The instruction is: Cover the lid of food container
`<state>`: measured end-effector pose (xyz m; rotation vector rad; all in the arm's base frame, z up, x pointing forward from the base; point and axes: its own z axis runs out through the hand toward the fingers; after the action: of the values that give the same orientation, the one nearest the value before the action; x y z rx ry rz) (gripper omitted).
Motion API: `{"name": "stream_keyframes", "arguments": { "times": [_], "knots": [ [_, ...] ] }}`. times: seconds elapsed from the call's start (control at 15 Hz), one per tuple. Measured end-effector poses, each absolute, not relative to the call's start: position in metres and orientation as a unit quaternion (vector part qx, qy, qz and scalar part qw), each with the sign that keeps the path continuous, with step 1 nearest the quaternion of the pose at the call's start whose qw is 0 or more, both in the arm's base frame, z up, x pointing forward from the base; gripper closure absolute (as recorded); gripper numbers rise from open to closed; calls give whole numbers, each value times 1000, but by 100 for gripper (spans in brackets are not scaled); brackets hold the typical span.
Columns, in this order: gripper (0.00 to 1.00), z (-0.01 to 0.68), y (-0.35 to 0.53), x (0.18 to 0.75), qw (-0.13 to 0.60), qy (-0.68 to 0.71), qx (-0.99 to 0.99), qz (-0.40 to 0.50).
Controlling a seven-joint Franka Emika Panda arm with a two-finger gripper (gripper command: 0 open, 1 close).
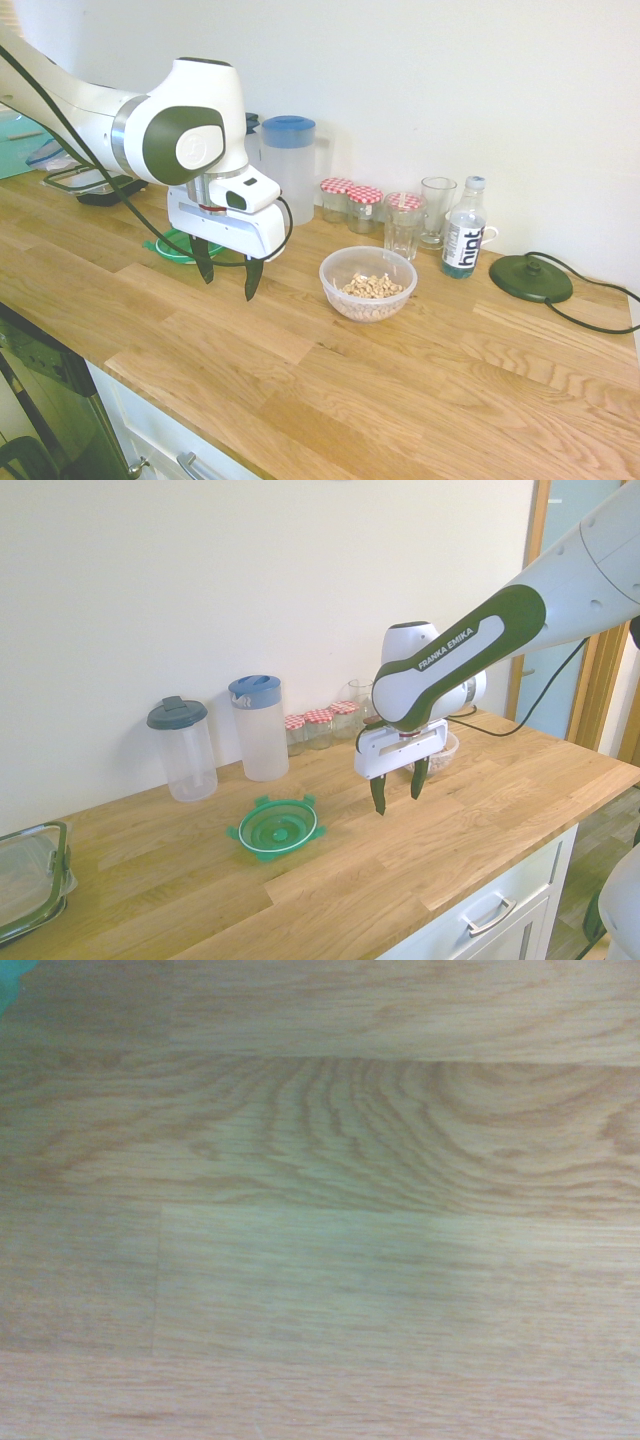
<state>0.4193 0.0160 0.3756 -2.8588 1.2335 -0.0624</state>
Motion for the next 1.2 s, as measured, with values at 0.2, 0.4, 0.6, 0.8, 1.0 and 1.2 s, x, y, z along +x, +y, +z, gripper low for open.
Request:
{"name": "stream_keyframes", "arguments": {
  "times": [0.2,0.4,0.6,0.8,1.0,1.2],
  "knots": [
    [0,383,18,424,43,404,-914,-17],
    [0,406,20,442,147,392,-908,-2],
    [0,411,14,469,236,388,-890,34],
    [0,387,14,498,291,388,-872,64],
    [0,359,17,512,326,383,-860,84],
    [0,337,24,514,356,380,-848,100]
  ]
}}
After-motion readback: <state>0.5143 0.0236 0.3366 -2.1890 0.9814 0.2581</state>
